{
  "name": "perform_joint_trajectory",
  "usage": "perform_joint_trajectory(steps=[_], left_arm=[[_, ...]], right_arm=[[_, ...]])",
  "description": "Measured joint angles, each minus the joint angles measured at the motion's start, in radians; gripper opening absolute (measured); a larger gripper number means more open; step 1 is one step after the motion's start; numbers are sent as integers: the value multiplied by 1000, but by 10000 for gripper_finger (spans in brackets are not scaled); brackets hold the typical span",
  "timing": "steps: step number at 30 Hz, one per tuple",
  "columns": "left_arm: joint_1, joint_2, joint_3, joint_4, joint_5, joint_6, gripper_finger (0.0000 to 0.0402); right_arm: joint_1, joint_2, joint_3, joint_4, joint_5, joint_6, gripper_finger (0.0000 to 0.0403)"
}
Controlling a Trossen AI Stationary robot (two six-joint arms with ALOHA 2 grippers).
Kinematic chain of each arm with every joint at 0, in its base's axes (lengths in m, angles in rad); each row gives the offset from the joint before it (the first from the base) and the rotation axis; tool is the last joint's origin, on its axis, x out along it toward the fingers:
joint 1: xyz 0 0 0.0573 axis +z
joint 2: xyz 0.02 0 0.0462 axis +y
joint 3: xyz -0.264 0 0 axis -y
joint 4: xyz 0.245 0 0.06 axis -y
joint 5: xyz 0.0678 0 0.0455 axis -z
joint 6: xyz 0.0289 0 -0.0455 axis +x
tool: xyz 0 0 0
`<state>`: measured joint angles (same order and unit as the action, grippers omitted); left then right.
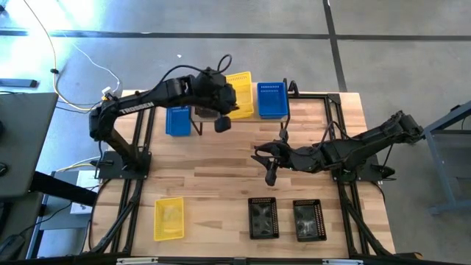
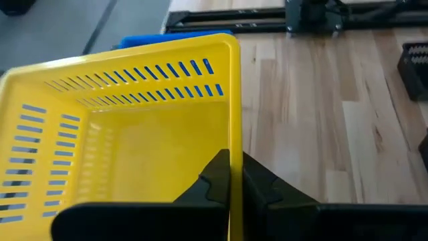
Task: Stack baskets on shelf by color
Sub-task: Stack the right yellow bin on top of the yellow bin on the shelf
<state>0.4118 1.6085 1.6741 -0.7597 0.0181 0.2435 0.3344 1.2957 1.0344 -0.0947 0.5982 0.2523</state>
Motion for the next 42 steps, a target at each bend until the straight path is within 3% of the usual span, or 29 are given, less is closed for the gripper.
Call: perform_joint_trajectory(steps=[4, 24, 42], left_arm=[[30, 23, 0, 1, 30, 14, 0], [39, 109, -2, -16, -65, -29, 0], [31, 178, -1, -26, -72, -14, 0]], right_arm=[[0, 0, 0, 0, 0, 0, 135], [-19, 0, -1, 1, 4, -26, 135], [-42, 0, -2, 1, 4, -34, 135]])
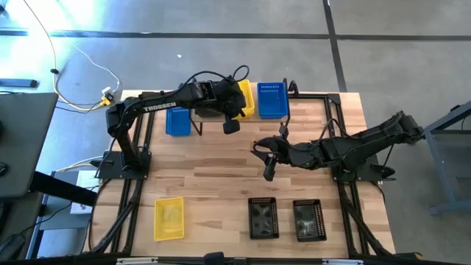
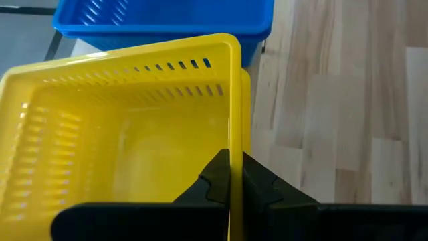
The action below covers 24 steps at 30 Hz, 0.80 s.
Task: Stack baskets on shelf by color
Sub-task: Stack the right yellow bin on top of the yellow bin on the shelf
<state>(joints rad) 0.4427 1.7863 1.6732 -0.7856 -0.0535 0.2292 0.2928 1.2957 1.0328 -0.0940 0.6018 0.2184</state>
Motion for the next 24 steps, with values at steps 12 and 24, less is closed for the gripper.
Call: perform_joint_trajectory(steps=[12, 24], left_arm=[[0, 7, 0, 19, -72, 72, 18], [-2, 7, 0, 32, -111, 150, 91]], right_arm=[[0, 0, 0, 0, -4, -3, 135], [-1, 0, 0, -12, -4, -3, 135]])
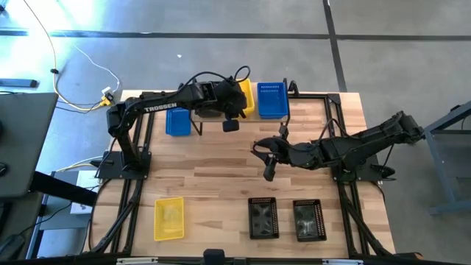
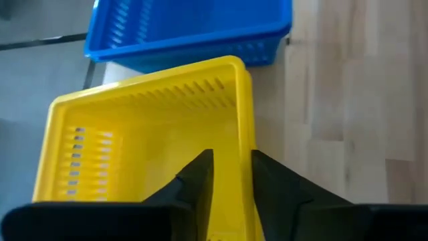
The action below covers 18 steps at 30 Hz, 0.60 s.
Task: Stack baskets on shelf by color
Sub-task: Stack the right yellow bin on top of the yellow bin on the shelf, then stack the center black bin on top of the black bin on the shelf
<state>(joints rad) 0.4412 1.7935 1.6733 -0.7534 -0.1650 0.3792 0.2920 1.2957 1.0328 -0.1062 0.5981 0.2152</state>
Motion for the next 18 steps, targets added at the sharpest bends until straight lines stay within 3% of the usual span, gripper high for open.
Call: perform_joint_trajectory(steps=[6, 18], left_arm=[[-10, -17, 0, -15, -40, 0, 116], [-83, -58, 0, -65, -79, 17, 115]], right_arm=[[-11, 0, 0, -7, 0, 8, 135], [-17, 0, 0, -20, -22, 33, 135]])
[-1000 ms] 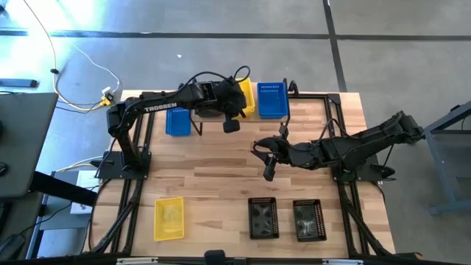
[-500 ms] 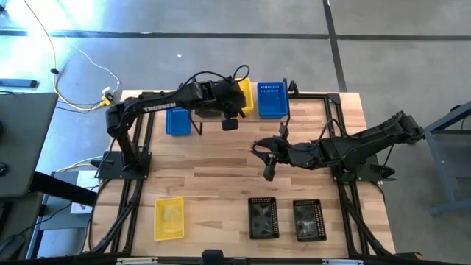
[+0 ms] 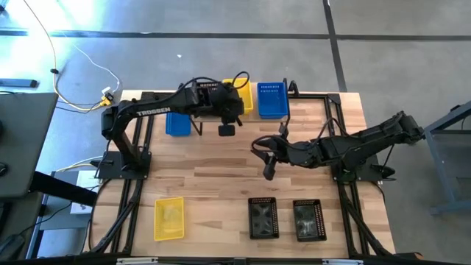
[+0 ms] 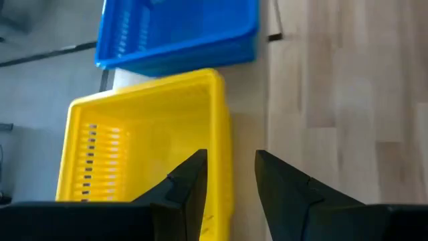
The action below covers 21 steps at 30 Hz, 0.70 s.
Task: Stack baskets on shelf by color
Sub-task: Stack the center black bin on top of the black bin on the shelf
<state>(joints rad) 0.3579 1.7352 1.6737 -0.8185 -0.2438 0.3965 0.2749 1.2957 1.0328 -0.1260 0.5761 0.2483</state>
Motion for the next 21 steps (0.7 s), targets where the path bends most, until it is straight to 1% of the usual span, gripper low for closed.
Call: perform_joint_trajectory(steps=[3, 6, 13, 17, 21], left_arm=[[-34, -4, 0, -39, 2, -2, 115], [-73, -6, 0, -87, 10, -22, 115], [-163, -7, -12, -122, 156, -64, 115], [-223, -8, -12, -139, 157, -88, 115], [-287, -8, -12, -149, 157, -120, 115]], right_arm=[[0, 0, 0, -33, -42, 64, 135], [0, 0, 0, -97, -95, 162, 135], [0, 0, 0, -305, -210, 471, 135], [7, 0, 0, -399, -304, 615, 135], [36, 0, 0, -473, -352, 744, 135]])
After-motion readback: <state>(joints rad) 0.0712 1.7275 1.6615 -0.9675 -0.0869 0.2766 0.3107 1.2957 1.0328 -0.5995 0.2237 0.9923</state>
